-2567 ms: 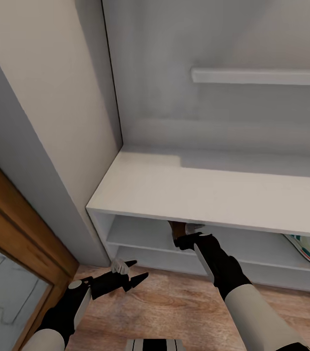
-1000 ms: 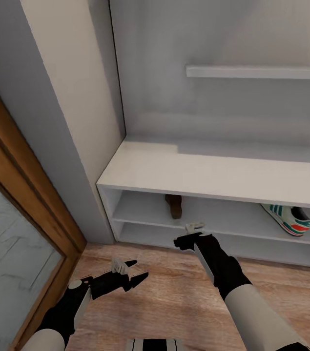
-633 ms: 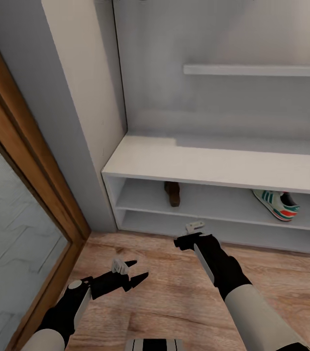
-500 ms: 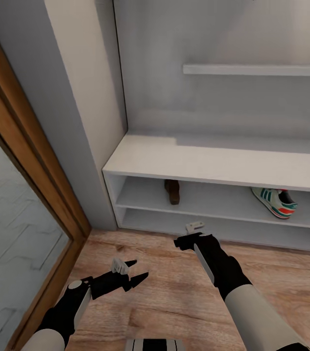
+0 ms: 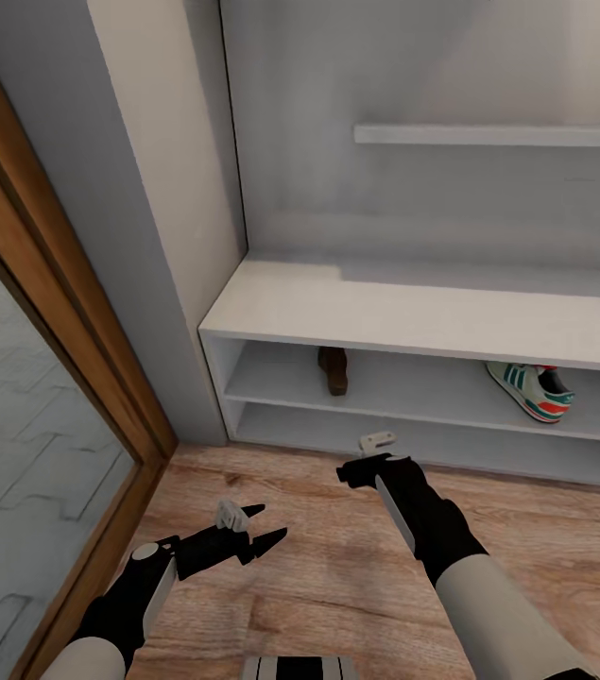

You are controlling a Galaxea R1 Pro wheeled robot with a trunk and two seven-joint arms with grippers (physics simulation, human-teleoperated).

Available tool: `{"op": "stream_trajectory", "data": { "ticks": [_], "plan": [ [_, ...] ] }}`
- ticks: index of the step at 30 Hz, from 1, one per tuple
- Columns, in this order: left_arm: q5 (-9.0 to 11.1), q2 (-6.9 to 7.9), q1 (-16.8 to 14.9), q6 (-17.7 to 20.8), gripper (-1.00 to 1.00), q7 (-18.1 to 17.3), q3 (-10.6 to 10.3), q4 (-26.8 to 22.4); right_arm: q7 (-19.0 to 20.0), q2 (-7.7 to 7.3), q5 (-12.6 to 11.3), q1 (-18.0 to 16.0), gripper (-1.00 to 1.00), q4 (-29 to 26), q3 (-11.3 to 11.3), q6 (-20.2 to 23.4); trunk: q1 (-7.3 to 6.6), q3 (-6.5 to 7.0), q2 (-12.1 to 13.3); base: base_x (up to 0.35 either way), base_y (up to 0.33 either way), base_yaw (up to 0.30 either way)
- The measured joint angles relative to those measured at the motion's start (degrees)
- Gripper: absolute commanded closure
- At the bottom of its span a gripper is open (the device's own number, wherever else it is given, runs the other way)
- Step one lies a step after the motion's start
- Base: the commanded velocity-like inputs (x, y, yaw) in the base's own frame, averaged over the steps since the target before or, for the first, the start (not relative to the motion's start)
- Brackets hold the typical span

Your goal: Pick up the two gym shoes and the two sandals from the corridor floor and place them onto the hallstand (shoe rack) in the corridor, making sure they are on the rack and not on the floor. Arrange them so the two gym shoes are next to each other and the two sandals are next to each other.

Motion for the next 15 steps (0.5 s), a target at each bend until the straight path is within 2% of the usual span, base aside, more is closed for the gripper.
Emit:
{"op": "stream_trajectory", "data": {
  "ticks": [12, 15],
  "plan": [
    [0.0, 0.03, 0.0, 0.0, -1.00, 0.1, 0.0, 0.0, 0.0, -0.01, -0.1, 0.0, -1.00, -0.1, 0.0, 0.0, 0.00, 0.00, 0.0, -0.002, 0.000, 0.000],
    [0.0, 0.03, 0.0, 0.0, -1.00, 0.1, 0.0, 0.0, 0.1, 0.00, -0.5, 0.0, -1.00, -0.1, 0.0, 0.0, 0.02, 0.00, 0.0, -0.181, 0.000, 0.000]
  ]
}}
